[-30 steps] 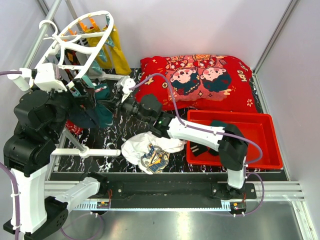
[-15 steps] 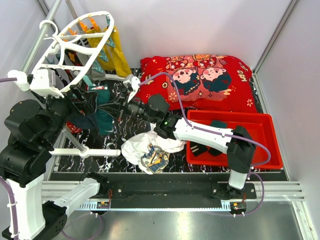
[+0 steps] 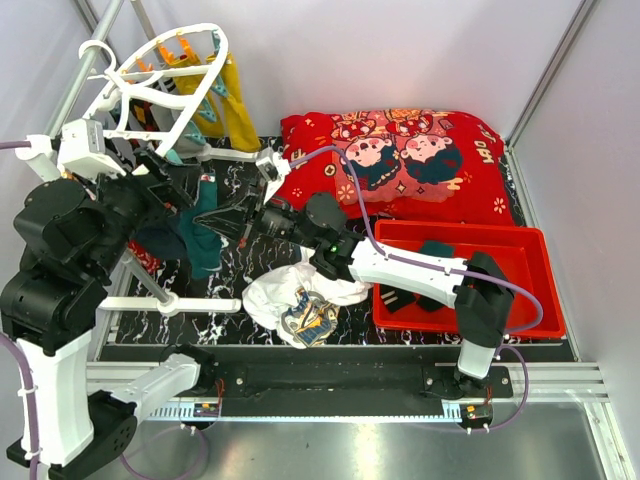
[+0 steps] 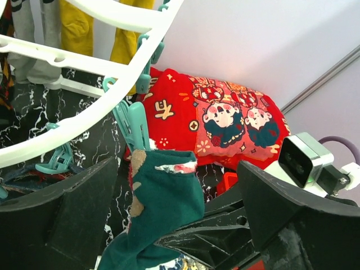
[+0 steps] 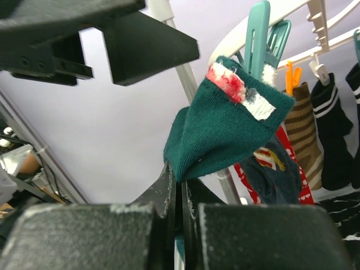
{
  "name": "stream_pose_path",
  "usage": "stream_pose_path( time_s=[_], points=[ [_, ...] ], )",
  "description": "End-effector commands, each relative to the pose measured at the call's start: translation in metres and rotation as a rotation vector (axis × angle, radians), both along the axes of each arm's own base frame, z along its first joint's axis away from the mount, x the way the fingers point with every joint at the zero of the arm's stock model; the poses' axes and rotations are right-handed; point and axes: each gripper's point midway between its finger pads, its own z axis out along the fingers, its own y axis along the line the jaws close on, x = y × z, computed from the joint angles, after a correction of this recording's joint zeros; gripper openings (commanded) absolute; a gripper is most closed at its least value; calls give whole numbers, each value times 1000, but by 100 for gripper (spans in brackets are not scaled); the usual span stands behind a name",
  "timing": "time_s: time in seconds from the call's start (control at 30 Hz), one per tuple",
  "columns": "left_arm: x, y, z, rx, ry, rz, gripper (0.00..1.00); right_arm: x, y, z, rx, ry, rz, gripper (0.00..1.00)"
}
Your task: Remove the socks clipped to the hanger
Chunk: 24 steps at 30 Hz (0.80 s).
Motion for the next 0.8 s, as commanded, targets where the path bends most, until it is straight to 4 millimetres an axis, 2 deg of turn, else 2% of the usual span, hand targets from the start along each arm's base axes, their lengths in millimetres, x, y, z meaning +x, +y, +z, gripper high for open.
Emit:
stream_pose_path(
  time_s=[0.0, 0.13, 0.27, 0.77],
  points=[
    [12, -2, 3, -18, -20, 15, 91, -18, -24, 46, 124, -28, 54, 0],
    [16, 0, 4, -11, -34, 26, 90, -21, -27, 49, 152, -1, 102, 0],
    [23, -2, -4, -12, -18, 30, 90, -27, -32, 54, 188, 25, 159, 0],
    [35, -5, 0, -121, -70, -2, 84, -29, -33, 43, 186, 43, 192, 0]
  ],
)
